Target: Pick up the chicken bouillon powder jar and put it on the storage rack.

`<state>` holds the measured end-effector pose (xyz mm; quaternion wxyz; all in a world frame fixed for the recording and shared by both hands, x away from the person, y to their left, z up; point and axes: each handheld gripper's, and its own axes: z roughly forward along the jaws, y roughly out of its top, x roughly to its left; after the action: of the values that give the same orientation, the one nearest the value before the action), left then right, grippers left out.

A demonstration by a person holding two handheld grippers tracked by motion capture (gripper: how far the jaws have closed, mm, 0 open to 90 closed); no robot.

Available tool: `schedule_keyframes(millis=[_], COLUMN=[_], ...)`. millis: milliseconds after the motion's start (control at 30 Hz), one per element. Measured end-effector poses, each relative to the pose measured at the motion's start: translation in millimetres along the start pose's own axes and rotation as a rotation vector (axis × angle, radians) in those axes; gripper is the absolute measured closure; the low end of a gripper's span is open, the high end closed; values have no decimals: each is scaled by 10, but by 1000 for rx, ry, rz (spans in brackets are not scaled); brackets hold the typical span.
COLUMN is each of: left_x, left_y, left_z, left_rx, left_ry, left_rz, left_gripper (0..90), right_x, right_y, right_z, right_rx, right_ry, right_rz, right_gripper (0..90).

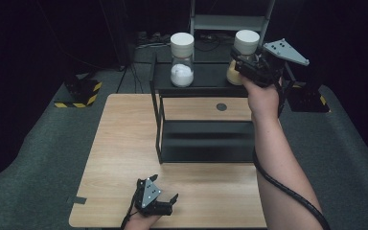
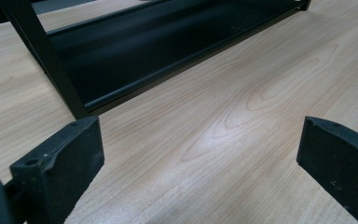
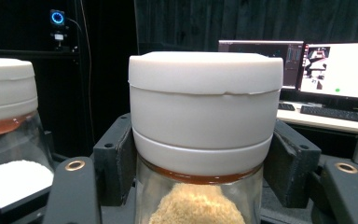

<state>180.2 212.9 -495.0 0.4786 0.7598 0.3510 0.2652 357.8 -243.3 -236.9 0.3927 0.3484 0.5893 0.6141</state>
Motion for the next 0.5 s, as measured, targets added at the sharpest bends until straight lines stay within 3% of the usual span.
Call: schedule_keyframes(millis=[233, 500], left_x=[2, -15], left_y=[-2, 17], left_z=[-1, 6], left_rx=[-1, 9], left_ry=[0, 5], left_rz=[-3, 11], left_gripper=[9, 9], right_x=[-30, 4], right_y=[-47, -127], right_z=[23, 7], right_rx=[5, -16], right_ry=[0, -7], right_rz=[23, -6], right_gripper=[342, 342])
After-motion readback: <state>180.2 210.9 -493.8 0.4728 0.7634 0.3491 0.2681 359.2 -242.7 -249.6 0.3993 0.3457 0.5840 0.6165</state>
